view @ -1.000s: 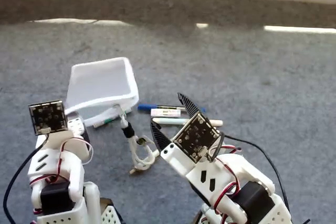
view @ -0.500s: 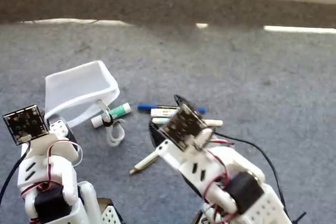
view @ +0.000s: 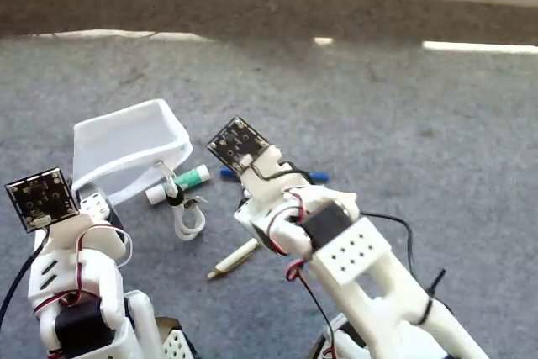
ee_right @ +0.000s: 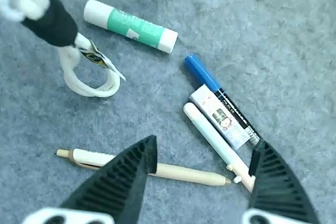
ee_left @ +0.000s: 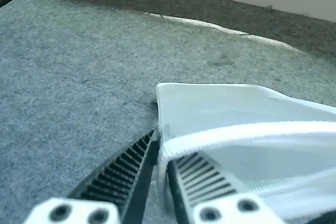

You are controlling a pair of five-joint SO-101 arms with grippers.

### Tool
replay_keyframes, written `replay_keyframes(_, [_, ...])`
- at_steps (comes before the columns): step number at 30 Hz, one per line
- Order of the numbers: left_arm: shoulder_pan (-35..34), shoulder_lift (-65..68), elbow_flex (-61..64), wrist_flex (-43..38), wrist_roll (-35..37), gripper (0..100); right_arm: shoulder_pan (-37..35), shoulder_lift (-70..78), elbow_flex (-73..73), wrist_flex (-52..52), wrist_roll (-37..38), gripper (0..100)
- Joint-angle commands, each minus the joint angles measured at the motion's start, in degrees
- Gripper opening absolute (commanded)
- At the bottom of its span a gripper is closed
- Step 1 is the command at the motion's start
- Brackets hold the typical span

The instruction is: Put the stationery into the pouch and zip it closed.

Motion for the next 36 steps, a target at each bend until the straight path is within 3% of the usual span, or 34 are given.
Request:
replay_keyframes(1, [-0.7, -0.4, -2.1, 0.1, -0.7, 1, 0.6, 6.3, -5.1, -1.4, 2.0, 26.7])
replay_keyframes(8, [-0.7, -0.6, -0.9, -0.4, -0.7, 1, 0.3, 17.2, -8.0, -1.5, 8.4, 26.7])
replay_keyframes(25, [-0.7, -0.8, 0.0, -0.4, -0.7, 1, 0.7, 38.5, -20.7, -1.5, 8.4, 26.7])
replay_keyframes(31, [-0.7, -0.8, 0.1, -0.4, -0.7, 1, 3.7, 44.1, -25.3, -1.6, 8.8, 26.7])
replay_keyframes(36, [-0.7, -0.8, 0.3, -0.4, -0.7, 1, 4.4, 48.5, -26.7, -1.5, 14.9, 26.2])
